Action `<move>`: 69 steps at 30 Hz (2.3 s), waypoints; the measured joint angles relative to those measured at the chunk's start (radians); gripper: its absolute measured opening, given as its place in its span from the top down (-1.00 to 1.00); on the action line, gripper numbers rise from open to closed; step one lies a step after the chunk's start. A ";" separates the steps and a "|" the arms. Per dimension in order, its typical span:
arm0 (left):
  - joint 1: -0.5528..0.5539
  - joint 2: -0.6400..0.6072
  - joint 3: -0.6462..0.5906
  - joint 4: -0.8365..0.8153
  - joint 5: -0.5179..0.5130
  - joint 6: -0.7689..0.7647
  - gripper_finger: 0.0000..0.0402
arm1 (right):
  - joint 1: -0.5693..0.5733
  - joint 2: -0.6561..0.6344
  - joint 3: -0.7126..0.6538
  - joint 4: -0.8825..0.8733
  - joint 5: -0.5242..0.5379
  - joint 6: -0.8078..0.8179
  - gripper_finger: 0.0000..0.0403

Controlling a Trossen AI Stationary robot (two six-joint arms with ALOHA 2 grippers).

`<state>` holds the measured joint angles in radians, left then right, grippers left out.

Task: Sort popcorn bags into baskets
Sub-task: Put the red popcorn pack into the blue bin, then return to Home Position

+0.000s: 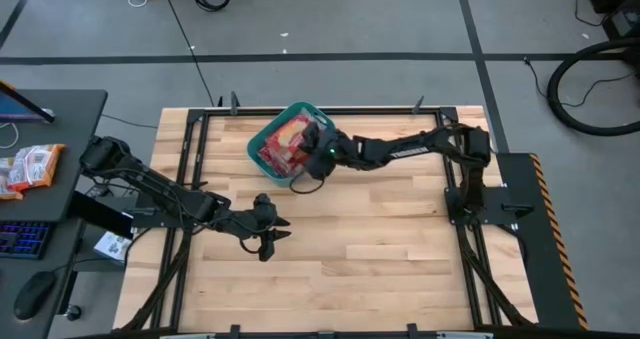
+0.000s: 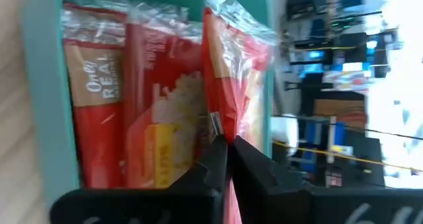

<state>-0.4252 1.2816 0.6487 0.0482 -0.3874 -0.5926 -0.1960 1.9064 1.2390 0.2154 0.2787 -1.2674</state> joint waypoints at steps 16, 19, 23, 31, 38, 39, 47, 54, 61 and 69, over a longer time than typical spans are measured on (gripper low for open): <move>-0.011 -0.001 0.000 -0.009 -0.011 0.048 0.30 | 0.059 -0.089 0.068 -0.308 0.124 0.242 0.51; -0.011 -0.019 0.000 -0.013 -0.047 0.079 0.31 | 0.065 -0.165 0.067 -0.377 0.073 0.365 0.52; -0.008 -0.048 0.000 -0.028 -0.082 0.126 0.37 | 0.063 -0.275 0.009 -0.407 0.065 0.484 0.55; 0.028 -0.142 -0.018 -0.109 -0.161 0.181 0.50 | 0.091 -0.525 -0.253 -0.302 0.073 0.651 0.62; 0.115 -0.221 -0.128 -0.060 -0.142 0.180 0.71 | 0.172 -0.709 -0.481 -0.185 0.113 0.854 0.64; 0.122 -0.243 -0.142 -0.051 -0.142 0.182 0.75 | 0.185 -0.730 -0.504 -0.184 0.126 0.888 0.64; 0.138 -0.434 -0.302 0.142 -0.167 0.230 0.97 | 0.267 -0.925 -0.698 -0.127 0.170 1.135 0.64; 0.137 -0.562 -0.420 0.251 -0.198 0.211 0.96 | 0.292 -1.074 -0.897 0.079 0.167 1.215 0.64; 0.113 -0.642 -0.448 0.244 -0.271 0.236 0.96 | 0.282 -1.248 -0.990 0.074 0.089 1.285 0.64; 0.083 -0.682 -0.449 0.186 -0.366 0.251 0.98 | 0.243 -1.482 -1.121 0.073 -0.007 1.352 0.64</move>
<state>-0.3424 0.5994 0.1997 0.2343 -0.7534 -0.3421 0.0471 0.4241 0.1180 0.2883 0.2717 0.0843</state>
